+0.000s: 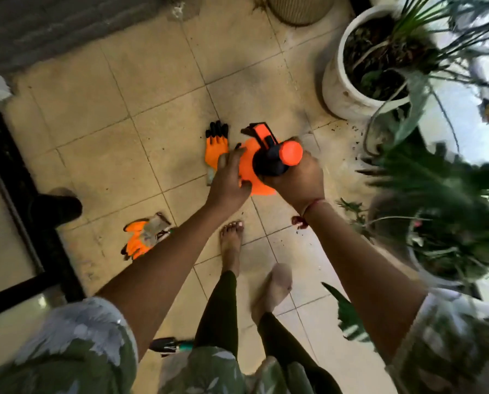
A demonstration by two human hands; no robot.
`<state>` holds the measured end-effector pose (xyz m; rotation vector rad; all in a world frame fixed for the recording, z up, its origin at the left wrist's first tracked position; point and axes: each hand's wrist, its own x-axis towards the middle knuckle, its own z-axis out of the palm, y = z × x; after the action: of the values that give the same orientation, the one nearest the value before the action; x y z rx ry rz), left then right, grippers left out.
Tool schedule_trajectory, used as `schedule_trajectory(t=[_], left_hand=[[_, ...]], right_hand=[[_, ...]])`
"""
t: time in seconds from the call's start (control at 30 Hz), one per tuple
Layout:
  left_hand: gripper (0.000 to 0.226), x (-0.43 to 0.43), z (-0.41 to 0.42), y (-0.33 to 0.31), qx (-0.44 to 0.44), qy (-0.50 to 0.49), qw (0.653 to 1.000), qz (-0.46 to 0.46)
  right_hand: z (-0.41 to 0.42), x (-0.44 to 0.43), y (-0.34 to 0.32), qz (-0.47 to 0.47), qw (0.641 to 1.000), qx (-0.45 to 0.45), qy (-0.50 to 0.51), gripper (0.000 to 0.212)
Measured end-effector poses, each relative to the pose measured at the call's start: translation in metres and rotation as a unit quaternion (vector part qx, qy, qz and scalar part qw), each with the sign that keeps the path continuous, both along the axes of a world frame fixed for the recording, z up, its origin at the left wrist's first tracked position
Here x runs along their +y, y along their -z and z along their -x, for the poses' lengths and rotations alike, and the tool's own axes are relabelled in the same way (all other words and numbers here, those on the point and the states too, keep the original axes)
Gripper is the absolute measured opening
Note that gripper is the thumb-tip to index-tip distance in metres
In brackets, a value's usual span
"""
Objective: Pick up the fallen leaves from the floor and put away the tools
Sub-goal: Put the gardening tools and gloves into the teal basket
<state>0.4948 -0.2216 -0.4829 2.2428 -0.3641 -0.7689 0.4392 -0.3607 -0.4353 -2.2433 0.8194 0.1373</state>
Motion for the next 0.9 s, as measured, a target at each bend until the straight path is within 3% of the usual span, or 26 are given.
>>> schedule_trajectory(t=[0.17, 0.33, 0.6, 0.9], left_hand=[[0.105, 0.036, 0.080, -0.089, -0.089, 0.080, 0.992, -0.032], [0.123, 0.058, 0.142, -0.136, -0.099, 0.092, 0.990, -0.038], [0.103, 0.083, 0.229, -0.158, -0.105, 0.144, 0.983, -0.055], [0.093, 0.128, 0.382, -0.191, -0.071, 0.170, 0.982, 0.032]], right_hand=[[0.072, 0.020, -0.090, -0.005, 1.000, 0.005, -0.023, 0.048], [0.140, 0.040, -0.141, -0.022, 0.997, 0.018, -0.078, 0.053], [0.245, 0.078, -0.173, -0.047, 0.996, 0.039, -0.062, 0.053], [0.411, 0.124, -0.201, -0.036, 0.999, -0.017, 0.020, 0.062]])
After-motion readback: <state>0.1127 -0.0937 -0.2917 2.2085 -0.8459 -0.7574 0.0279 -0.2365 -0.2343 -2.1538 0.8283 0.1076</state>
